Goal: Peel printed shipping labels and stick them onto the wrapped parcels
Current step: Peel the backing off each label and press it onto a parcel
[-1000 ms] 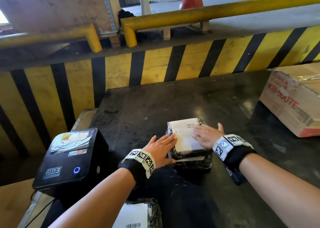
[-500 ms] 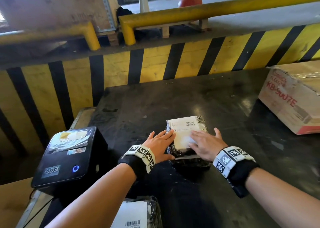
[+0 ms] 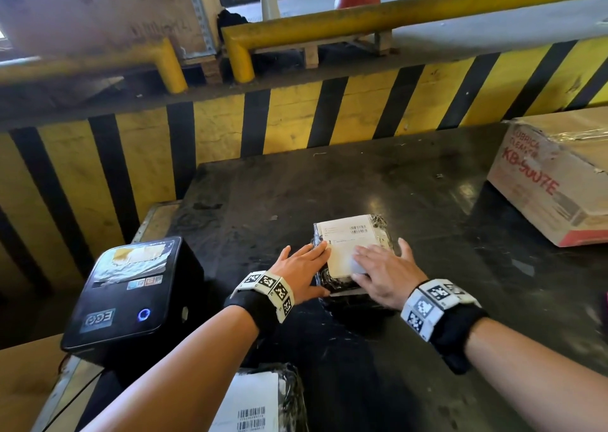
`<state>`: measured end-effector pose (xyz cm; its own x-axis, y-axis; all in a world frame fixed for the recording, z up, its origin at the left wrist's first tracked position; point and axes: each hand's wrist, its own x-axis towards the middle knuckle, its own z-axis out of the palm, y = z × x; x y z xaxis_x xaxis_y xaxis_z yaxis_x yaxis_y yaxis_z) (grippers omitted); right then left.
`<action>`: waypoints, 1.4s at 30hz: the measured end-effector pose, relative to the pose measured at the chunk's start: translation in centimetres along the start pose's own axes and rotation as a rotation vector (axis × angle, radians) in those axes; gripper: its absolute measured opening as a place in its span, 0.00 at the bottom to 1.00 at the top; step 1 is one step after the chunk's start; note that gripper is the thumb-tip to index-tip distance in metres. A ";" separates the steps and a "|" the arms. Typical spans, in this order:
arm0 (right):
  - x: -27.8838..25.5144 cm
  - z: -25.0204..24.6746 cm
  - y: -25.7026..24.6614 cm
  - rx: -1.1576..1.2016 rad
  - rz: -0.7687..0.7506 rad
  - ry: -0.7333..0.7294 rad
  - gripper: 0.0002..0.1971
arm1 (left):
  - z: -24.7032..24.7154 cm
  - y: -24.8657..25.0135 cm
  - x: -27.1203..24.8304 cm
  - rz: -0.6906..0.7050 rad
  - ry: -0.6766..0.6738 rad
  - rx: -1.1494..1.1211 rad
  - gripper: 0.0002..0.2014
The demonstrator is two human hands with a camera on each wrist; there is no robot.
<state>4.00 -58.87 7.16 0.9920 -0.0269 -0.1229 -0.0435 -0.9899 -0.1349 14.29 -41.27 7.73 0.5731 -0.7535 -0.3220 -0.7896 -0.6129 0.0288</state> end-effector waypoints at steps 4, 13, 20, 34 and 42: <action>-0.8 2.1 -3.1 -0.024 -0.124 0.003 0.31 | 0.0 0.2 -0.2 -0.014 0.003 -0.005 0.42; -2.8 3.3 1.3 -0.138 -0.045 0.071 0.30 | -0.1 0.4 -0.2 -0.019 -0.007 -0.017 0.42; -2.7 4.3 1.4 -0.056 -0.052 0.079 0.38 | 0.0 0.4 -0.4 -0.029 -0.016 -0.014 0.42; 0.2 0.7 4.0 0.702 0.427 -0.019 0.47 | -3.0 2.1 -1.9 -0.100 -0.057 -0.023 0.37; 3.6 0.7 3.0 0.988 0.621 0.027 0.54 | -3.2 3.1 -8.9 -0.230 0.018 -0.132 0.39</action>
<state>7.34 -61.84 5.67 0.7697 -0.4834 -0.4171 -0.5834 -0.2671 -0.7670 7.46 -37.20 13.70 0.7391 -0.5941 -0.3174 -0.6033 -0.7934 0.0801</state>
